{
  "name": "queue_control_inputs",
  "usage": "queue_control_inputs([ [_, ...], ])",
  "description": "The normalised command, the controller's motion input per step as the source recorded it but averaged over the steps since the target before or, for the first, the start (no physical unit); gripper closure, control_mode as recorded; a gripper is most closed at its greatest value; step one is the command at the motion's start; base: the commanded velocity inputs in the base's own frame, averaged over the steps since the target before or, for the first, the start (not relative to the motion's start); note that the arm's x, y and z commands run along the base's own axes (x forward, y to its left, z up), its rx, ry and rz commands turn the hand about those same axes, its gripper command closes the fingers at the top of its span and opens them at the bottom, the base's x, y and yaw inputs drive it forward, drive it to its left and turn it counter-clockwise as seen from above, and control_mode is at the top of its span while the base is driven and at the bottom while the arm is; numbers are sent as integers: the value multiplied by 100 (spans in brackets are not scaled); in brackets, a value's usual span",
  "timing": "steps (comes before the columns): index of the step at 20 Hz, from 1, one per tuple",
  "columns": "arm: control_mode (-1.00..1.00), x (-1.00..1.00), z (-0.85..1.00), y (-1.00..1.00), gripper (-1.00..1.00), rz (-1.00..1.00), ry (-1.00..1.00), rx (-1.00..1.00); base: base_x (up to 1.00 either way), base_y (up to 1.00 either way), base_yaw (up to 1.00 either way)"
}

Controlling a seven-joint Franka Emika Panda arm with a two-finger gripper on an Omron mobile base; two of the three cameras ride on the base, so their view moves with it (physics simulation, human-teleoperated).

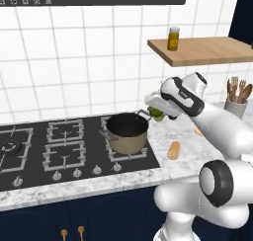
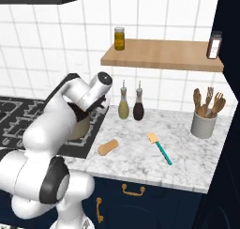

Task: Put the lime and squash in the pot. Retrieve the spatula and lightly stir the vegetables in the pot.

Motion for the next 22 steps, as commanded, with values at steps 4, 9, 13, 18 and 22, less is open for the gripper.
queue_control_inputs([
  [4, -100, 4, 20, 93, 100, 0, 41, -23, 0, 0, 0],
  [9, -100, 6, -89, 93, 100, 1, 32, -38, 0, 0, 0],
  [13, -100, 29, -71, 12, 100, 0, 0, -18, 0, 0, 0],
  [18, -100, 2, -100, -7, 100, 1, -7, -13, 0, 0, 0],
  [22, -100, -1, -26, 0, 100, 1, -14, 0, 0, 0, 0],
])
